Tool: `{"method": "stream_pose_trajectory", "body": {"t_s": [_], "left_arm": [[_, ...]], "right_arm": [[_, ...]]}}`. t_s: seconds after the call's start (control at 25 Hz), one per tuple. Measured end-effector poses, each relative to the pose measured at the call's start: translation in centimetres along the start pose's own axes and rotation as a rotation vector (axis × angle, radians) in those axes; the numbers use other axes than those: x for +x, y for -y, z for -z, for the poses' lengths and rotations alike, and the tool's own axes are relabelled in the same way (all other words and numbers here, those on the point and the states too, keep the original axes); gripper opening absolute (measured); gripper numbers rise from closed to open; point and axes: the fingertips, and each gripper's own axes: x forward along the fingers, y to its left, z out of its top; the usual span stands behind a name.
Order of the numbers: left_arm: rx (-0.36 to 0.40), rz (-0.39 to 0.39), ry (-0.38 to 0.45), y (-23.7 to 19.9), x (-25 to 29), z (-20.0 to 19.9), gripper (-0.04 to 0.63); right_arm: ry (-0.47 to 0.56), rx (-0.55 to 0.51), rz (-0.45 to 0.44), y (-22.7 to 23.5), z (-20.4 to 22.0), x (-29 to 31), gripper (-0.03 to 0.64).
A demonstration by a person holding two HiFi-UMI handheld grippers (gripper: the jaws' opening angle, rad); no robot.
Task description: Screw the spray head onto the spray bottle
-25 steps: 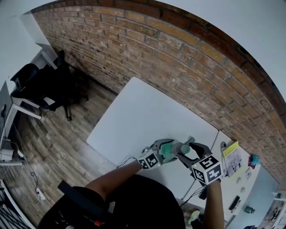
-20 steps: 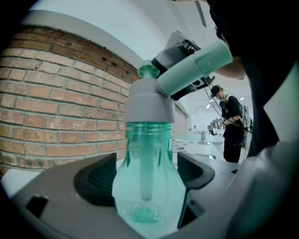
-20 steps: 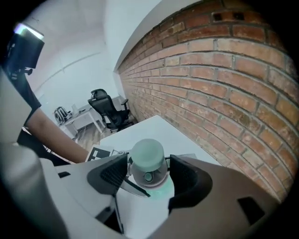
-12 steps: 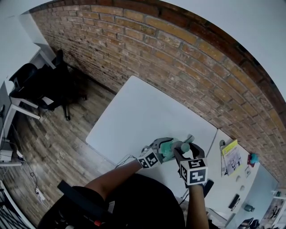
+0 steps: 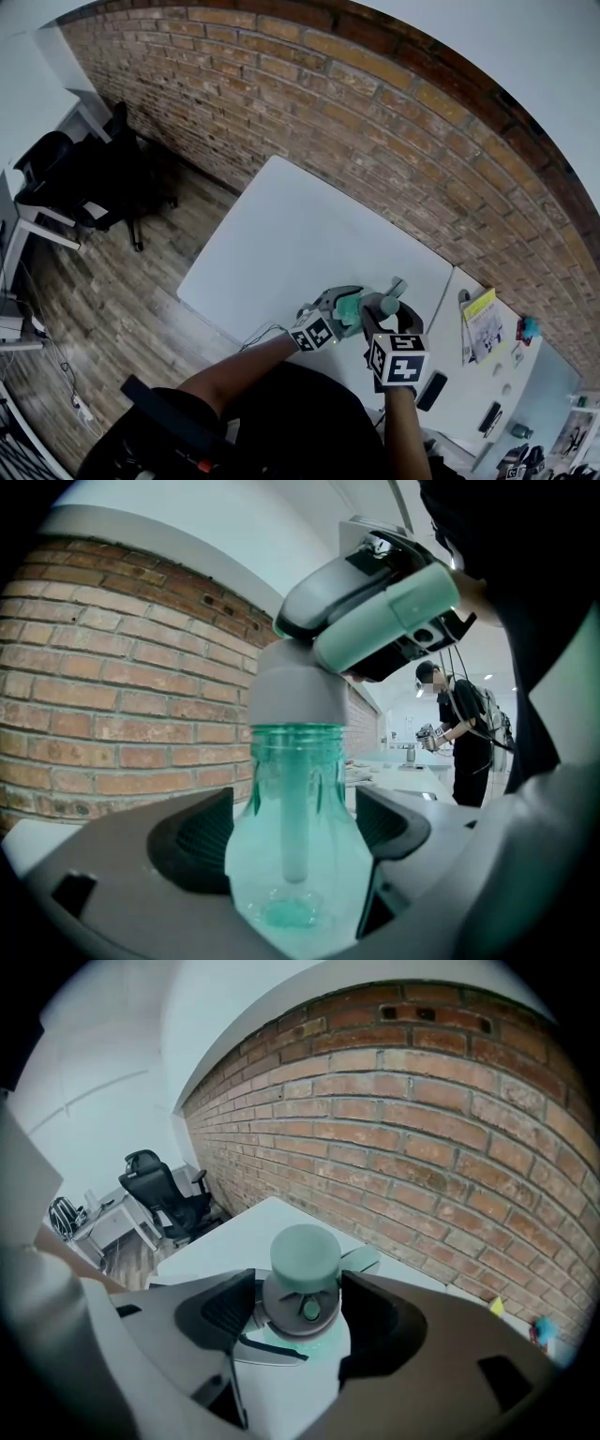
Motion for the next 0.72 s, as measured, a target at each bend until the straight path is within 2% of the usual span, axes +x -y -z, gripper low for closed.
{"method": "stream_pose_trajectory", "body": {"t_s": [0.2,0.72], "left_arm": [[0.003,0.005,-0.002,0.07,-0.06,0.12,0.396],[0.0,0.033,-0.009,0.07,-0.05,0.26,0.396]], "right_arm": [[-0.04,-0.171,-0.045,-0.5,0.0,0.17,0.272],[-0.08,-0.439,-0.319,-0.64,0.19,0.38,0.27]]}}
